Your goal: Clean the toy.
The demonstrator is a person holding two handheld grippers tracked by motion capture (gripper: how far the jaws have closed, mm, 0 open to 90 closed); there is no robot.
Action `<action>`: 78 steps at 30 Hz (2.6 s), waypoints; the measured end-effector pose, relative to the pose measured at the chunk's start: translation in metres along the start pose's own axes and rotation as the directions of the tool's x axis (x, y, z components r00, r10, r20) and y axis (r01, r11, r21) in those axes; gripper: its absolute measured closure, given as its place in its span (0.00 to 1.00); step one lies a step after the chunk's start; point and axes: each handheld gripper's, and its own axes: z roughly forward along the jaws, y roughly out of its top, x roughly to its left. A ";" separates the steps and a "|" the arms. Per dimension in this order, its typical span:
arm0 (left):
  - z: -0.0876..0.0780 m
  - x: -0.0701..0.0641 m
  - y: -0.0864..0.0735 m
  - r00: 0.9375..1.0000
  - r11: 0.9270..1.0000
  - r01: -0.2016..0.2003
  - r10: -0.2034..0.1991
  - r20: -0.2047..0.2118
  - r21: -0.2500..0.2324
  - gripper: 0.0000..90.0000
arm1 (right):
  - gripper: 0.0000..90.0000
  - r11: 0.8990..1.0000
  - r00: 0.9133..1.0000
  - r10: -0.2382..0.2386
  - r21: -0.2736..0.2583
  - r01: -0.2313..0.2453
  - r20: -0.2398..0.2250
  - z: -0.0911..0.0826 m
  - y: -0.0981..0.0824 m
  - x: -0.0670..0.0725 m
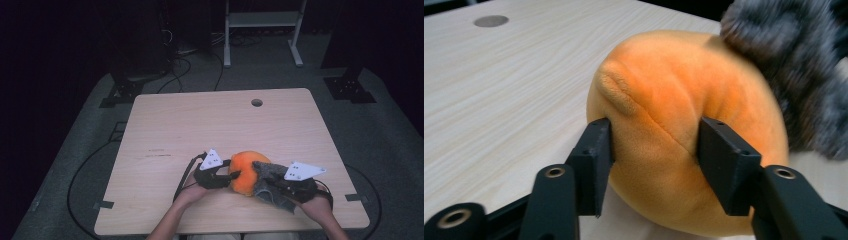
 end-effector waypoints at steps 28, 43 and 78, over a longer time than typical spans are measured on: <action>0.003 -0.009 0.006 1.000 1.000 -0.001 0.001 0.000 -0.006 0.40 | 0.90 1.000 0.996 0.016 -0.002 -0.016 -0.083 0.000 -0.004 -0.002; 0.012 -0.018 0.014 0.999 1.000 -0.006 0.005 0.047 0.019 0.36 | 0.90 0.997 0.993 0.082 0.023 -0.080 -0.084 -0.004 -0.008 -0.011; 0.008 -0.033 0.028 0.974 0.973 -0.224 0.224 -0.019 -0.061 0.45 | 0.90 0.985 0.989 0.142 -0.099 -0.144 -0.031 -0.020 0.004 -0.022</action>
